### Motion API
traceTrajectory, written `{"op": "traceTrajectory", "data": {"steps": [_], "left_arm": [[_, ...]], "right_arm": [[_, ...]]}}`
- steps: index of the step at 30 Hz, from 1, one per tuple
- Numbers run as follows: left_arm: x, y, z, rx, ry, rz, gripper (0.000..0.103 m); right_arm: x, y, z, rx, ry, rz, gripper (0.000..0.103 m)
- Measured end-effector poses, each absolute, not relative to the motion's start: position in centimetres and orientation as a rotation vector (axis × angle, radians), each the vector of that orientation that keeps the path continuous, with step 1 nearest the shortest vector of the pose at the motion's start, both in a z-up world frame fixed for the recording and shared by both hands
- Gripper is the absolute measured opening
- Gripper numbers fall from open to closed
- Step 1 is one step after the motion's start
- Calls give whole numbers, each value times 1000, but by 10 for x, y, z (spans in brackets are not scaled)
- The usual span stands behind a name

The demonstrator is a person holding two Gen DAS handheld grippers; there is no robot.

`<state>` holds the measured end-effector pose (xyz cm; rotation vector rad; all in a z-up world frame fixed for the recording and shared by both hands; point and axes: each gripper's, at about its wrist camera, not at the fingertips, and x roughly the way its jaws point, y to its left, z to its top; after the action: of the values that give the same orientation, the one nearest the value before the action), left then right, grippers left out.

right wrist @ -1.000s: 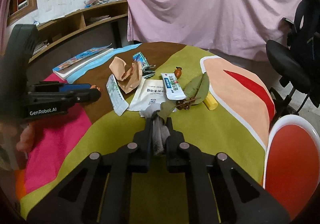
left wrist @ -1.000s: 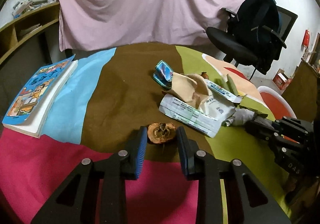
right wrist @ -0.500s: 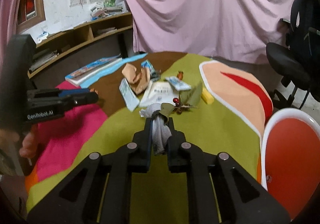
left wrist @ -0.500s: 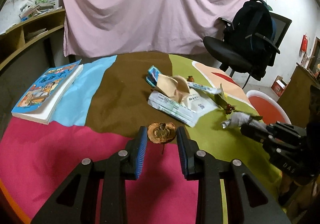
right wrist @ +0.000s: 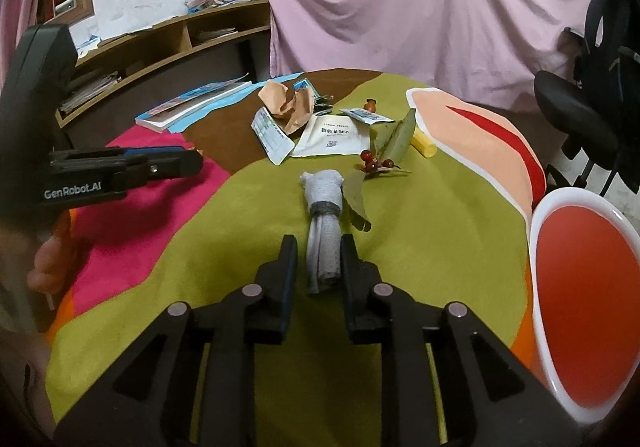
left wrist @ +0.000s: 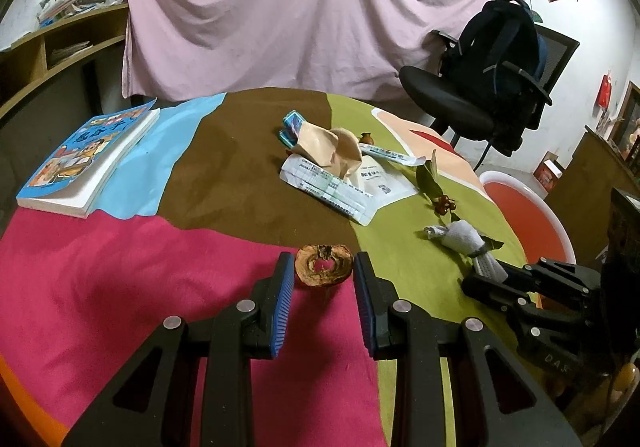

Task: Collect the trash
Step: 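Carry the peel and tissue over the bucket and open both grippers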

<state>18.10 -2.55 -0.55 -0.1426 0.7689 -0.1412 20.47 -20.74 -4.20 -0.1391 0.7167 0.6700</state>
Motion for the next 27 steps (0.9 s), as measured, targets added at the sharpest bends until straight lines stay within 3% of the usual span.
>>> {"op": "traceTrajectory", "data": {"steps": [4,15,27], "left_arm": [[176,-23,-2,-146,746,-137,26],[158,-32,31,-151,581,-151,26],[163,-113,96,-24,352,-314,26]], "right_arm": [[199,-204,-36,-139,693,683,35],[174,-218,-4,-89,452,634,34],[149,-290,41,50,131,384,34]]}}
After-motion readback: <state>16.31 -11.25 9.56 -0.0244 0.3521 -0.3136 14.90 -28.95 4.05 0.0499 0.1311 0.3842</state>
